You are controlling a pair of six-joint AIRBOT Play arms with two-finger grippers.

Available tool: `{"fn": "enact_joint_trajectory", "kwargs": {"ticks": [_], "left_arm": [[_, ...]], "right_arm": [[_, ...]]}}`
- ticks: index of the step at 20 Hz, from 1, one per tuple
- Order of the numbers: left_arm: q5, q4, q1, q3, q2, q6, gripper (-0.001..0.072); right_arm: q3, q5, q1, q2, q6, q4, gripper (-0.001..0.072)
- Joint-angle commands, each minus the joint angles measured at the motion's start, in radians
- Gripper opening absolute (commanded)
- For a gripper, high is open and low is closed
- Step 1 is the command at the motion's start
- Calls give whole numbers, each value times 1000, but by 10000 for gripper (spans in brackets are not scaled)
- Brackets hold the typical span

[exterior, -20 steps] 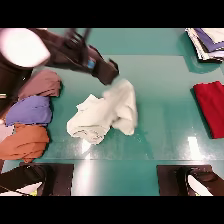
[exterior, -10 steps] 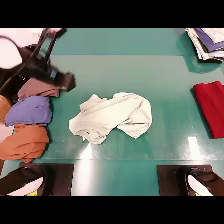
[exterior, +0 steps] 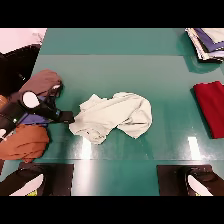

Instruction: Fold the shirts.

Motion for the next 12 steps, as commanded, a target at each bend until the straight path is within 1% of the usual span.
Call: {"fn": "enact_joint_trajectory", "kwargs": {"ticks": [1, 4, 5, 8, 9, 12], "left_arm": [[156, -80, 8, -115, 2, 12, 541], [195, -80, 8, -121, 1, -3, 539], [200, -79, 8, -121, 1, -22, 536], [200, -80, 8, -121, 1, -32, 57], [195, -77, 9, -112, 2, -34, 24], [161, -71, 9, -1, 14, -42, 24]], "right_arm": [[0, 8, 0, 0, 1, 6, 17], [0, 11, 0, 0, 1, 7, 18], [1, 14, -1, 0, 1, 6, 17], [1, 43, -1, 0, 1, 6, 17], [0, 63, -1, 0, 1, 0, 17], [-37, 164, -2, 0, 3, -31, 18]]}}
